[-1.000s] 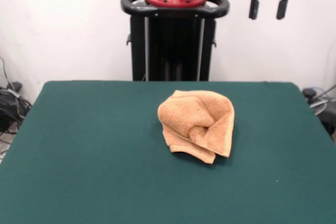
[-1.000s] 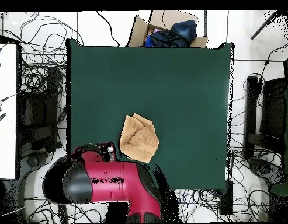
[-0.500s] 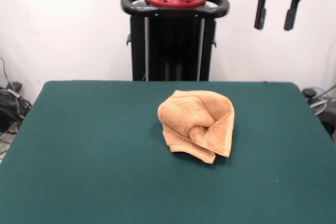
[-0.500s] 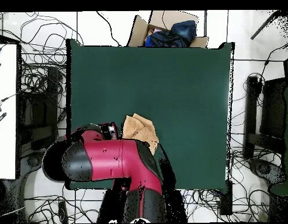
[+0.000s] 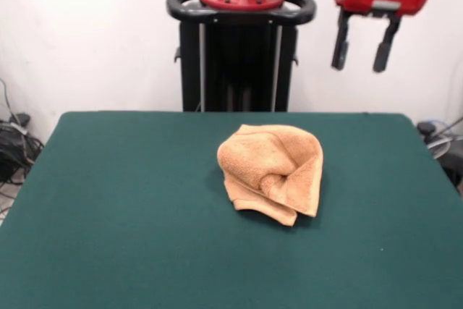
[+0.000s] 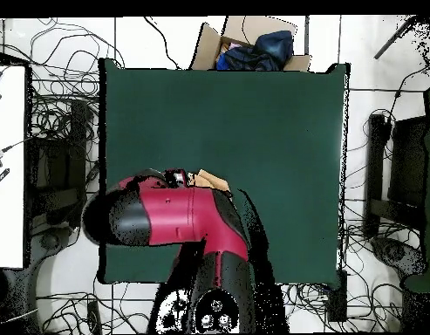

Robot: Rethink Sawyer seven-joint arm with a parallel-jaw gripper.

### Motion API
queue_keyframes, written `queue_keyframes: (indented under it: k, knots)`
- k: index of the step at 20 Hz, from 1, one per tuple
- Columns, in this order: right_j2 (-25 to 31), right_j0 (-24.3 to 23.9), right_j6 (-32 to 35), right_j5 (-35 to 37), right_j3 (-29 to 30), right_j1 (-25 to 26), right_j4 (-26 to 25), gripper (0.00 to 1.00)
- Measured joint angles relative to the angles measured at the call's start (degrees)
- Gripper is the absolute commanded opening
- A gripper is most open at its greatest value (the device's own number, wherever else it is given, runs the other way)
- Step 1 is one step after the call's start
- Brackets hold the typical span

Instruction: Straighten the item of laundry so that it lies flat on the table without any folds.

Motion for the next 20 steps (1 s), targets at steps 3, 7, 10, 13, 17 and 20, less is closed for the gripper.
queue_keyframes:
  k: [3, 7, 10, 13, 17, 20]
  knots:
    - [-1.39, -0.11, 0.56, -1.95, -0.78, 3.39, 0.01, 1.00]
    - [-1.62, -0.80, 0.56, -3.88, -0.85, 6.32, 0.05, 1.00]
    - [-1.44, -2.06, 0.56, -5.42, -0.80, 8.51, 0.29, 1.00]
    - [-0.89, -3.69, 0.56, -6.37, -0.20, 9.29, 0.81, 1.00]
    - [0.72, -7.24, 0.56, -7.50, 1.77, 9.42, 2.94, 1.00]
    - [2.22, -9.75, 0.56, -7.92, 3.59, 9.43, 4.96, 1.00]
